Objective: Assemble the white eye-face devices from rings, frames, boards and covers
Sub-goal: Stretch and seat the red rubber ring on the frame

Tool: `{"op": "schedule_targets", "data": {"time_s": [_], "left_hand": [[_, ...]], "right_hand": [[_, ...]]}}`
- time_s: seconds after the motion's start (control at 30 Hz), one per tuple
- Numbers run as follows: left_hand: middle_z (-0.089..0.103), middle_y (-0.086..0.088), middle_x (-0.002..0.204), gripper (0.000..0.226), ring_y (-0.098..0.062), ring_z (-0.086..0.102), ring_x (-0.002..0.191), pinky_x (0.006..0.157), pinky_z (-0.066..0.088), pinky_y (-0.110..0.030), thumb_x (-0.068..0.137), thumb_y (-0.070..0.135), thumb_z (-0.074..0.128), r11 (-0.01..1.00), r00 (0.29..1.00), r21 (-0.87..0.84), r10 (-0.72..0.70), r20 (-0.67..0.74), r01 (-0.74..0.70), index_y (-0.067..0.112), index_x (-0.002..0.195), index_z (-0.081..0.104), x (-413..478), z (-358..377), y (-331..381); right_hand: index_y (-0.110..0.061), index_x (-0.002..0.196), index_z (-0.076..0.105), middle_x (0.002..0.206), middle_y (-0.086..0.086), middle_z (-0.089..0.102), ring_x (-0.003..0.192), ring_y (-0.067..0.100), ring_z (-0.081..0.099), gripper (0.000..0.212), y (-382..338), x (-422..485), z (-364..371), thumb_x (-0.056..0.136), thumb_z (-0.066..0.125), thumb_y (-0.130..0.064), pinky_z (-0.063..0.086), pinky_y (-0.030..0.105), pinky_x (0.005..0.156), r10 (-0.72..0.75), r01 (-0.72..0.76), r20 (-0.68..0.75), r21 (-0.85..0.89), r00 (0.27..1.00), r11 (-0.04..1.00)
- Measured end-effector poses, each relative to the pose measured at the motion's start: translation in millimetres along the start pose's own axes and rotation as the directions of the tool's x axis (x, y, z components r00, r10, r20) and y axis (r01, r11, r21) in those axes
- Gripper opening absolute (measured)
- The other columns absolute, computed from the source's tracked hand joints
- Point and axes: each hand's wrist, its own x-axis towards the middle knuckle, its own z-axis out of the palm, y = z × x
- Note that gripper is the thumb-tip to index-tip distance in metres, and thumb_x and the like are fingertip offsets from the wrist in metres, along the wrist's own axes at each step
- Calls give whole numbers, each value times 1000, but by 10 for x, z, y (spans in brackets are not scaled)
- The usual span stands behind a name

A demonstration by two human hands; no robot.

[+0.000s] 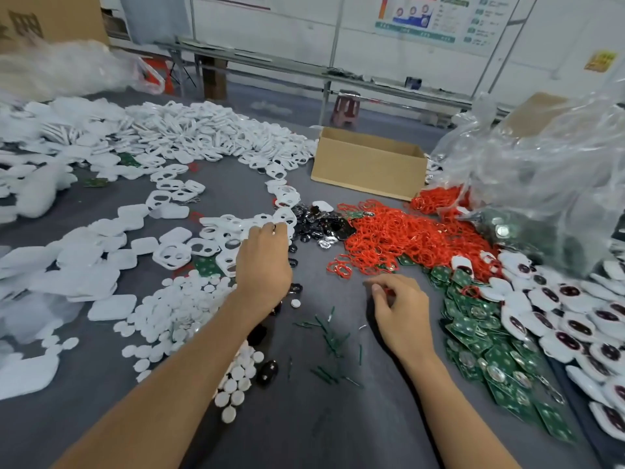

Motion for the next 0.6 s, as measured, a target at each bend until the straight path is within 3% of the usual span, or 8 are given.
{"op": "schedule_targets", "data": {"time_s": [0.17,0.27,0.3,0.4,0.5,0.57,0.6], "left_hand": [[57,-9,112,34,-27,43,118,70,35,-32,85,6,61,990,989,142,-31,147,10,7,116,49,172,92,-57],[54,-9,95,18,-28,49,103,65,36,-34,83,7,66,997,984,44,-76,161,70,7,98,56,212,62,-97],[54,-9,89,9,-29,51,93,63,36,-35,84,3,63,996,984,11,-94,149,94,7,87,55,211,50,-109],[51,-10,74,22,-29,50,73,60,36,-36,89,-3,48,994,994,-73,-75,83,81,9,71,46,166,51,-135],[58,-5,75,21,-21,51,65,62,41,-27,94,3,48,913,997,-406,-56,-44,33,14,78,55,45,-47,-89],[67,-2,76,15,-17,60,62,61,50,-23,89,3,57,753,987,-655,-144,-65,66,9,79,66,-109,-124,38],[69,-3,77,14,-16,64,61,61,55,-28,86,2,62,638,982,-759,-187,9,129,12,81,69,-205,-141,117]], "right_hand": [[-13,97,72,96,-3,69,94,19,53,18,-28,-2,-19,86,62,-2,32,4,79,-29,29,-10,2,1000,1000],[-14,109,69,107,-3,67,103,18,50,23,-37,0,-1,88,63,-8,41,23,90,-109,110,73,-15,991,994],[-15,113,67,110,-3,66,107,17,49,25,-34,5,10,89,63,-11,40,26,92,-120,122,102,-21,988,992],[-15,123,61,114,-1,63,113,17,46,32,-37,14,37,91,62,-19,35,22,95,-131,140,162,-49,978,989],[-14,129,57,124,0,61,119,20,44,38,-43,10,57,93,59,-26,37,33,102,-186,210,220,-91,957,973],[-18,138,49,140,-3,51,130,20,35,45,-30,8,72,97,52,-37,30,36,110,-201,253,320,-128,926,959],[-21,140,46,146,-5,44,134,20,30,48,-19,11,83,98,47,-42,26,37,112,-187,256,366,-150,912,955]]}}
